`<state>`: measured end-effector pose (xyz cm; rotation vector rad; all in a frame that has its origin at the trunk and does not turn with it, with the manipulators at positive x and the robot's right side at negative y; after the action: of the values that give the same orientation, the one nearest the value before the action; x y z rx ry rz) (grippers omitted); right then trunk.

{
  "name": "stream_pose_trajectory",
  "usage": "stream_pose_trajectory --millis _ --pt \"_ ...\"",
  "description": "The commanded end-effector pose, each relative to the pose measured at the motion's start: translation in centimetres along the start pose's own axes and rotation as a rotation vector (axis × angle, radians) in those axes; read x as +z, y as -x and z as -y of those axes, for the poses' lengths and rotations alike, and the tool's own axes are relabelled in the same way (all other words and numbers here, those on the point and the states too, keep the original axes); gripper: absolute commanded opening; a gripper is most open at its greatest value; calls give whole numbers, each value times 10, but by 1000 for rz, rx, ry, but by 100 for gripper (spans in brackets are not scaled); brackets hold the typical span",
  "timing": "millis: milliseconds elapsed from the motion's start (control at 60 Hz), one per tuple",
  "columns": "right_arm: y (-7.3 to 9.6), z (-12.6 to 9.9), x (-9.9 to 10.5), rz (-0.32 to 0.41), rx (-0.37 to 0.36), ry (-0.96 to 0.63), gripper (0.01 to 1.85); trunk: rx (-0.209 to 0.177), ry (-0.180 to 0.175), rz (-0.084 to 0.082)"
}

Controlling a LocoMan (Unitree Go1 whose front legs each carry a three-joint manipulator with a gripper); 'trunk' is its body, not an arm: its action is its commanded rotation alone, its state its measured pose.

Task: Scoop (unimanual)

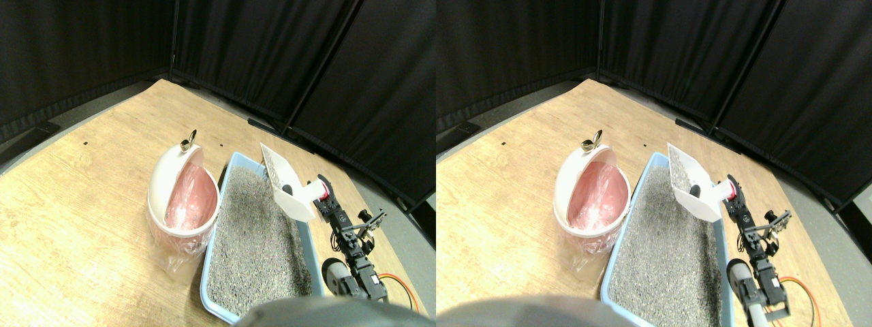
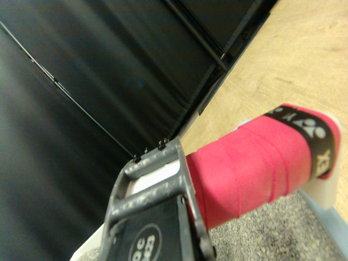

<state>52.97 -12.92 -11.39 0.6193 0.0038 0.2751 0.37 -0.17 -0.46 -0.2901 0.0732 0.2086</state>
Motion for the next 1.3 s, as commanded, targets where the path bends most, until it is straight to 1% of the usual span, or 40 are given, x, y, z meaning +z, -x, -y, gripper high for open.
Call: stream_pose_trajectory --millis 17,33,100,283,317,400,500,583,600,700,783,833,900,950,1033,1067,1100,1133,1167,1183,1200,1250,1283,1300 --pt "1 -7 5 77 18 -88 6 -2 7 23" --pt "1 -7 5 77 18 -88 6 -2 7 23" --pt "1 -6 4 80 -3 -169 6 -5 6 22" --pt "0 -7 4 59 -5 -218 6 -11 3 18" --pt "0 -7 5 60 -19 -267 6 -11 3 18" --pt "-1 -8 7 50 -20 -255 6 -13 4 16" --pt "-2 -8 7 42 -37 -292 6 -9 6 14" --pt "-3 -8 6 35 -30 -283 6 -9 6 14" --pt "-3 -9 5 38 -43 -300 6 -9 7 11" --pt "-3 -9 4 31 -41 -309 6 -8 7 10" --pt "-3 -9 3 33 -25 -272 6 -8 7 10" --pt "-4 -9 3 33 -26 -282 6 -5 7 8" --pt "-5 -9 3 29 -7 -247 6 -2 11 7" --pt "-5 -10 4 34 -14 -216 6 1 12 7" --pt "-4 -13 5 33 1 -172 6 4 15 8" --pt "-5 -14 6 33 25 -125 6 5 16 6" --pt "-4 -15 7 34 33 -71 6 7 19 5" --pt "-4 -16 9 37 28 -38 6 10 20 6" --pt "-4 -18 10 34 40 -9 6 10 20 6" --pt "-4 -18 10 34 40 -9 6 13 23 3" --pt "-4 -18 11 33 42 2 6 13 23 3" --pt "-5 -20 14 35 67 99 6 20 27 1" --pt "-5 -20 14 37 70 119 6 20 27 1" --pt "-6 -22 16 34 83 207 6 21 30 1"
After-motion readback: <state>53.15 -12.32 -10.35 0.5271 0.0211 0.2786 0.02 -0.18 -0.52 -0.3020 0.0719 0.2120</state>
